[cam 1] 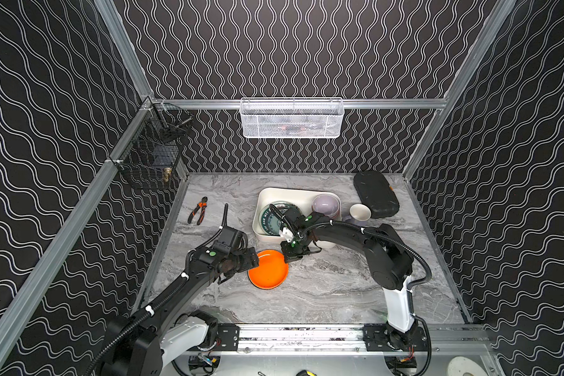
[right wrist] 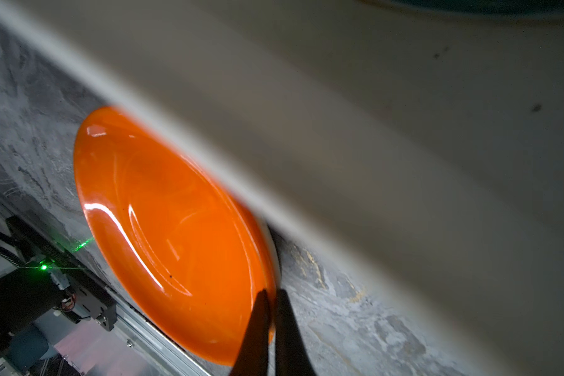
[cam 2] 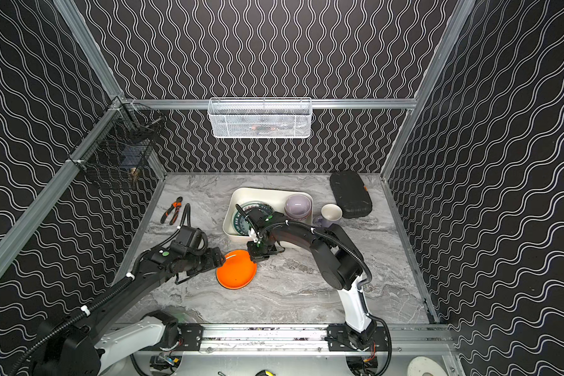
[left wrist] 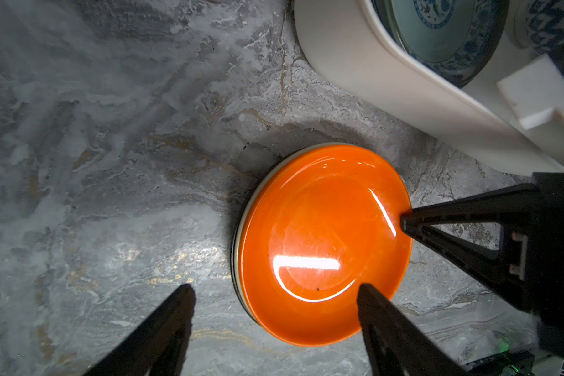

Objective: Place the mixed dishes into the plastic bin
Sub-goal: 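Move the right gripper to the orange plate and grip its edge, then tilt the orange plate up and carry it into the bin with the right gripper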

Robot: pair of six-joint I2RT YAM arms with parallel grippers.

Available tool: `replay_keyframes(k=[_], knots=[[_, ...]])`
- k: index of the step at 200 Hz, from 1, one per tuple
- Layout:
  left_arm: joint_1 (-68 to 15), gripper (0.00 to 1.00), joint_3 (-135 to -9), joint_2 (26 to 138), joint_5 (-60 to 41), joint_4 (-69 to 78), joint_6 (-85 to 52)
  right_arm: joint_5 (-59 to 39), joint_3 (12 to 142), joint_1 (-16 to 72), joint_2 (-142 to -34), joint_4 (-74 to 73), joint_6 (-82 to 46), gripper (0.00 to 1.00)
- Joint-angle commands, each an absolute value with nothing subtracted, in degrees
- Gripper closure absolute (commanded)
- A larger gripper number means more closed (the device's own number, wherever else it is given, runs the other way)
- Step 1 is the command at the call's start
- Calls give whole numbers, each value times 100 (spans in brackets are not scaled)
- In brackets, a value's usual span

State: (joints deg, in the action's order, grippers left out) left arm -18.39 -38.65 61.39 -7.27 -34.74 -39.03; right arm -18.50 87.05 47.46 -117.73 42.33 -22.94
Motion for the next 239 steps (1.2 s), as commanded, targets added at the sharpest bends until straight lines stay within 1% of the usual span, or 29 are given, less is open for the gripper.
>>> replay_keyframes(k=[1,83,162,209,225,233,239], knots=[[-1844,17,-3904,6149,-688,-3483,-3852,-1775,8674,4740,-11761,4281,-2383,100],[-1842,18,-4017,6257,-634,-3437,-3772,-1783,8728,4590,-11277,4548,-2382,100],[-1840,17,-4261,6380,-506,-3479,-3721,-2243,8716,4312,-10972,4500,-2338,100],[-1830,16,-4875,6363,-71,-3851,-3503,-2473,9004,4067,-10908,4610,-2255,100],[-1828,13,-5144,6388,55,-3976,-3399,-2505,9229,3904,-10908,4706,-2191,100],[-1822,3,-5256,6414,61,-4006,-3341,-2522,9367,3829,-10909,4746,-2142,100],[-1828,1,-5345,6450,49,-4024,-3308,-2522,9490,3761,-10907,4795,-2083,100]])
